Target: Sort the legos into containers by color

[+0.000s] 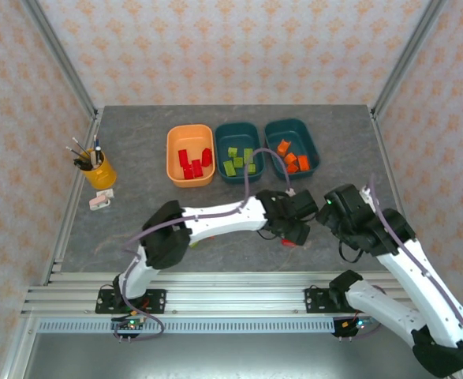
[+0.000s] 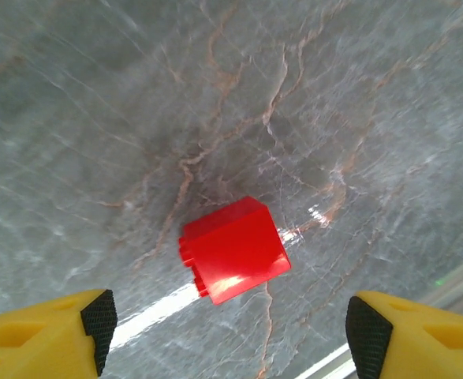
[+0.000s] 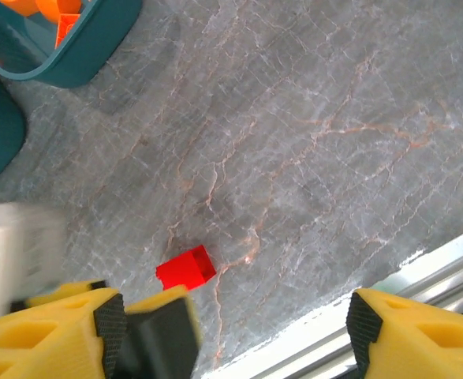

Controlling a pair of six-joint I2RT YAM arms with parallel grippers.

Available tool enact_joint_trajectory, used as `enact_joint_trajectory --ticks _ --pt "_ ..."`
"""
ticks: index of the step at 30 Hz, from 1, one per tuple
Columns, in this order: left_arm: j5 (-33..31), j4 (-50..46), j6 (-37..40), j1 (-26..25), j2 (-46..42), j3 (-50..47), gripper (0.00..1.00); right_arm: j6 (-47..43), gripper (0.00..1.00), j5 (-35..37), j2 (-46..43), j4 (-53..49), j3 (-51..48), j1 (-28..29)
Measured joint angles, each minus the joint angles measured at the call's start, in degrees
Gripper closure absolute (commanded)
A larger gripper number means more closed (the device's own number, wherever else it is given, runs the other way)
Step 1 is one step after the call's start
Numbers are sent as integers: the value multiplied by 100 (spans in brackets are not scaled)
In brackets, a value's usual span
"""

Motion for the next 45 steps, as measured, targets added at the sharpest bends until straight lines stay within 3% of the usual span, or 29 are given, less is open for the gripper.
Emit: enact_joint_trajectory --ticks 10,20,29,36,40,45 --pt "-210 -822 -680 -144 1040 962 26 -4 24 -391 -1032 -293 -308 -15" --pt "-208 -1001 -920 -155 1473 1327 57 -114 29 -605 -1123 -293 -323 -17" --pt "-258 -977 -931 -79 1211 1040 60 -450 31 -809 -1123 -90 -297 -15" --pt "-275 -968 -846 949 -369 304 62 -1134 31 -1834 -721 1353 -66 -17" --pt "-350 -957 -638 1862 -1217 105 62 -1311 31 -2295 35 2465 -50 63" --pt "-352 -970 -269 2949 -1572 -17 62 -1506 31 -2400 1384 3650 289 516"
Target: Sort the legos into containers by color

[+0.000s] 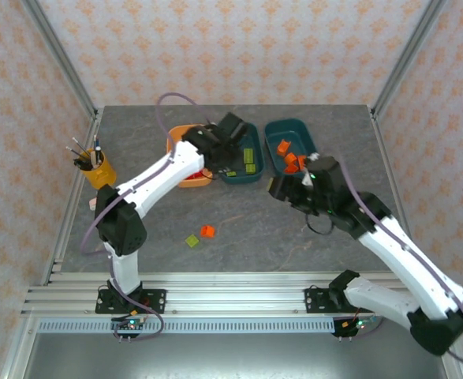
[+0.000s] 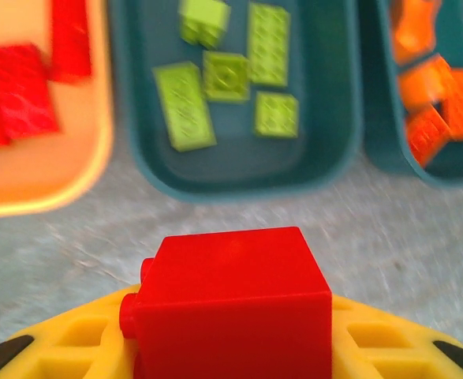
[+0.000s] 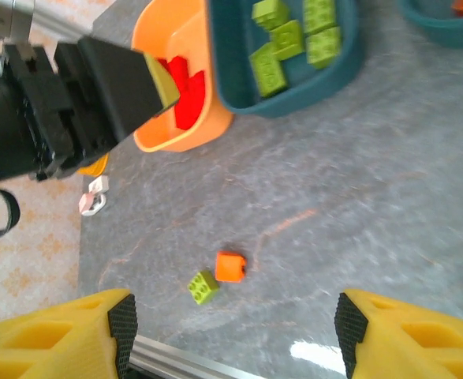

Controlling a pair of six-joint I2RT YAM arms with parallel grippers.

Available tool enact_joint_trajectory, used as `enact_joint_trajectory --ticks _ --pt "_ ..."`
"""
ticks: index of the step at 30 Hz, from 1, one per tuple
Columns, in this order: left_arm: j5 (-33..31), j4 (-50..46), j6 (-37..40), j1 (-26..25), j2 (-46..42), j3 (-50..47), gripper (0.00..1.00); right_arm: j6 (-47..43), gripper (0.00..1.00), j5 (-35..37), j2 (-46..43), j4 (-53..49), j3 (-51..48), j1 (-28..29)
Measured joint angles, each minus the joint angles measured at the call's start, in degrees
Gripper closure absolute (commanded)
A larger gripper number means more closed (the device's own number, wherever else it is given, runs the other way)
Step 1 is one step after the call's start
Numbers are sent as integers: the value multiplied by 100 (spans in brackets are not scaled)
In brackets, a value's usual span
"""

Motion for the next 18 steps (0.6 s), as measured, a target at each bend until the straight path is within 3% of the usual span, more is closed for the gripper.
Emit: enact_joint_trajectory --ticks 9,18 --pt "131 28 356 1521 789 474 62 -225 31 -20 2288 1292 1123 376" --pt "149 -9 485 2020 2450 1915 62 -396 30 -116 3340 2216 1504 376"
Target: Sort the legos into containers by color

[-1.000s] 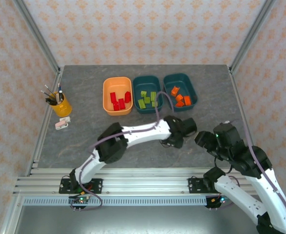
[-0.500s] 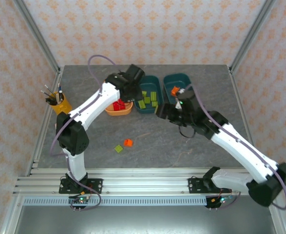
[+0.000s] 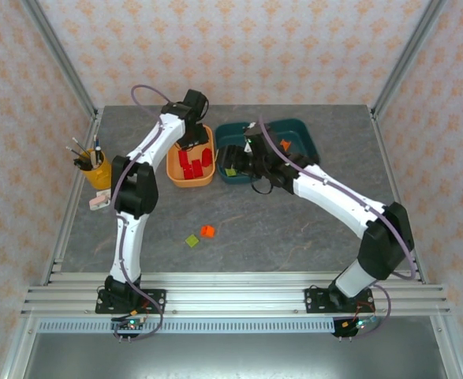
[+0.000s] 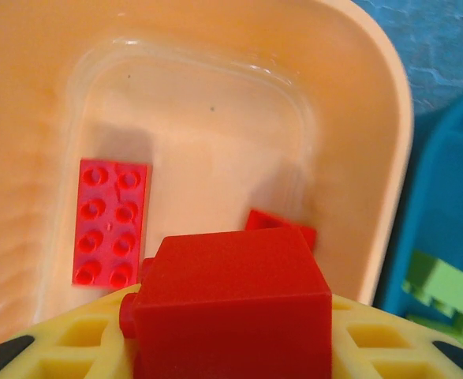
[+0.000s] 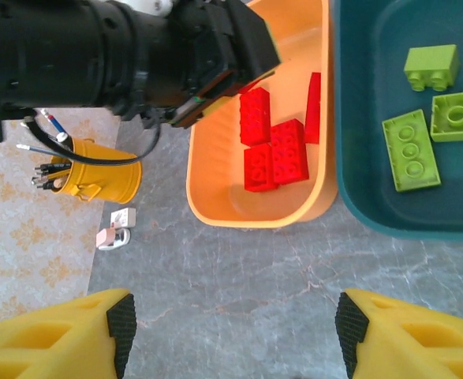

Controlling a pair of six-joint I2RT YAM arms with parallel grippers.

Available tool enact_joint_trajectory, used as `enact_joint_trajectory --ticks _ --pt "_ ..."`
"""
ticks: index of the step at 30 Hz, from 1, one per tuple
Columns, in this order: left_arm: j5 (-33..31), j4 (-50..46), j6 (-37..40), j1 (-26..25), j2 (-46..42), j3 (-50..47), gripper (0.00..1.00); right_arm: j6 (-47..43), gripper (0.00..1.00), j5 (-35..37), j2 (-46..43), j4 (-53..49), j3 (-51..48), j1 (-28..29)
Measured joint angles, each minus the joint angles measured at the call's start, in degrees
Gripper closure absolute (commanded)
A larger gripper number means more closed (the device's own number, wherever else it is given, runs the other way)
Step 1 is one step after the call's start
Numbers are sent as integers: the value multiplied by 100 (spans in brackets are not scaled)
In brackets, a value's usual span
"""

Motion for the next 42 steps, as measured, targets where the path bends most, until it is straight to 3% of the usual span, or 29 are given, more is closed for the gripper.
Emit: enact_joint_trajectory --ticks 13,20,29,35,42 --pt "170 -208 39 149 990 708 56 227 30 -24 448 562 2 -212" --pt "170 -330 48 151 1095 833 36 330 29 -28 520 560 4 -352" --pt "190 -439 20 149 975 1010 33 68 30 11 520 367 79 -337" --pt "188 -402 -72 140 -181 389 28 -846 30 291 520 -286 192 74" --pt "258 275 -328 140 -3359 -2470 26 -2057 30 413 522 -1134 184 1163"
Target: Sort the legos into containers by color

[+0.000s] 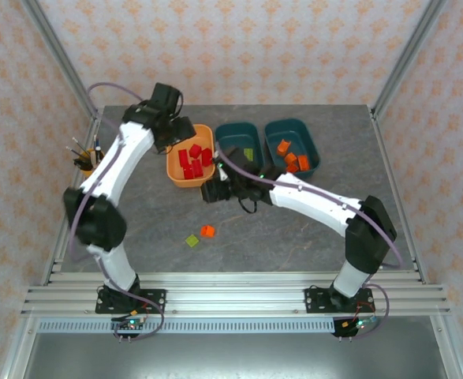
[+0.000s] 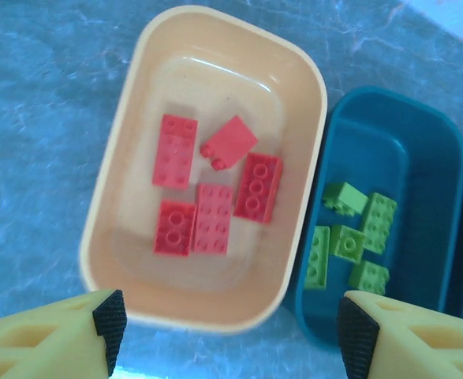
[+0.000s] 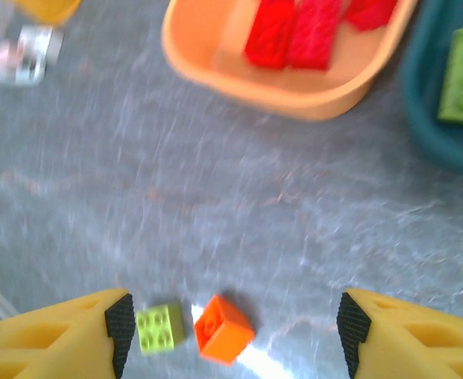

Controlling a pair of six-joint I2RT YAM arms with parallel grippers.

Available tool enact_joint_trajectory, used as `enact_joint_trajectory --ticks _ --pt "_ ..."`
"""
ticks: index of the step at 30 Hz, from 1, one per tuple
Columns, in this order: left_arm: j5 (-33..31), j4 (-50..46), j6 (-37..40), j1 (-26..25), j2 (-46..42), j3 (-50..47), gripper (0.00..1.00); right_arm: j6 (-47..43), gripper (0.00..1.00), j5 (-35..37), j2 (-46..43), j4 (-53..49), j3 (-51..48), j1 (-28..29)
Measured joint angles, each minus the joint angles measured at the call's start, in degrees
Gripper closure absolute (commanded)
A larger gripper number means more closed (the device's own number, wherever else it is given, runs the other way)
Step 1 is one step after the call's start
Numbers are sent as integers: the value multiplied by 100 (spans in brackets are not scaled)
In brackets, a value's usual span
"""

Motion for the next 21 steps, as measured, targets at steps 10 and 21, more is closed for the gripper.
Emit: enact_joint_trajectory --ticks 10,21 --pt "459 212 -286 -11 -3589 -4046 22 -1987 29 -74 667 -868 -42 560" --pt "540 -660 -743 -11 -6325 -5239 22 -3010 28 -2 1600 -1281 238 713"
